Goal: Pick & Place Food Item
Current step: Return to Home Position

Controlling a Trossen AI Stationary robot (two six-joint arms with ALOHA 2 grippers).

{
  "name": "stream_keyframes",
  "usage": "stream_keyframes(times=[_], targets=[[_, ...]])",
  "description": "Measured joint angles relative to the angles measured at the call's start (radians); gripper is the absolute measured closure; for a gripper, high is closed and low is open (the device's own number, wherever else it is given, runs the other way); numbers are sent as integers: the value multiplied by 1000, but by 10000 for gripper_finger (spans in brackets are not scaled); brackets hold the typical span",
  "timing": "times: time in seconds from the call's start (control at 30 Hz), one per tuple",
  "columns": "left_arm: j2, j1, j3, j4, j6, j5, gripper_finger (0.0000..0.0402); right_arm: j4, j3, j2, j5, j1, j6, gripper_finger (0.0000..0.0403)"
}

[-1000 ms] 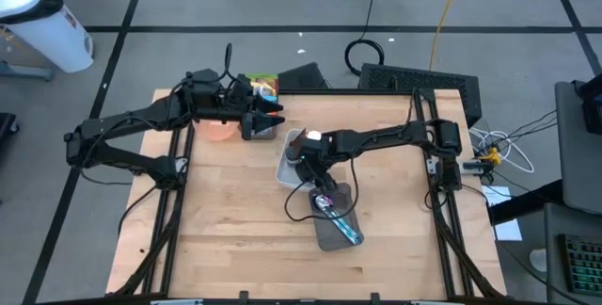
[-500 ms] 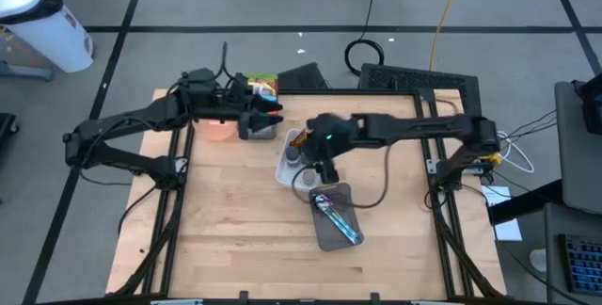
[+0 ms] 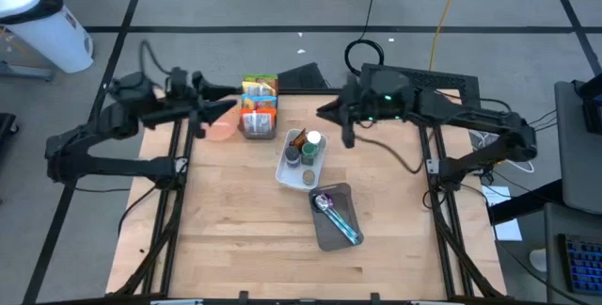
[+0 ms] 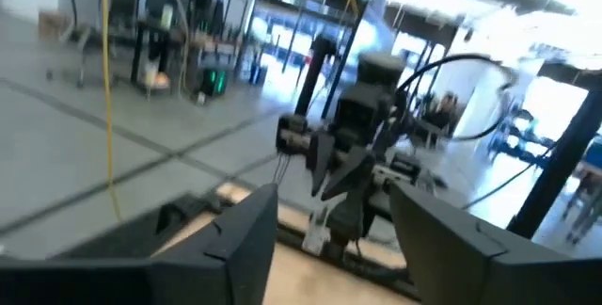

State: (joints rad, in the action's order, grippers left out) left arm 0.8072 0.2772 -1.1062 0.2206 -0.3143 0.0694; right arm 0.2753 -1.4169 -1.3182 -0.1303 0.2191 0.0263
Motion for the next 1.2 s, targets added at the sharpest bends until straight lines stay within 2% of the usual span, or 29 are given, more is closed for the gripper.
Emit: stream_keyframes(times=[0.1,0.23,0.37,0.6,0.73,1.0,1.2], targets=[[-78,-13,110,-103,-2,-22,210,-181,163,95,0,10,73,396],[-179,-19,301,-281,-65,-30,235,-433,412,237,70,10,188,392],[-282,-19,452,-388,-110,-38,253,-577,613,399,109,10,223,401],[-479,-19,598,-399,-110,-115,273,-608,829,700,240,11,278,402],[-567,-19,658,-398,-110,-123,275,-596,901,835,272,10,280,402],[-695,-19,768,-388,-118,-132,279,-530,992,1012,345,10,287,402],[-783,-19,778,-275,-118,-134,294,-534,1102,1126,347,10,362,403]])
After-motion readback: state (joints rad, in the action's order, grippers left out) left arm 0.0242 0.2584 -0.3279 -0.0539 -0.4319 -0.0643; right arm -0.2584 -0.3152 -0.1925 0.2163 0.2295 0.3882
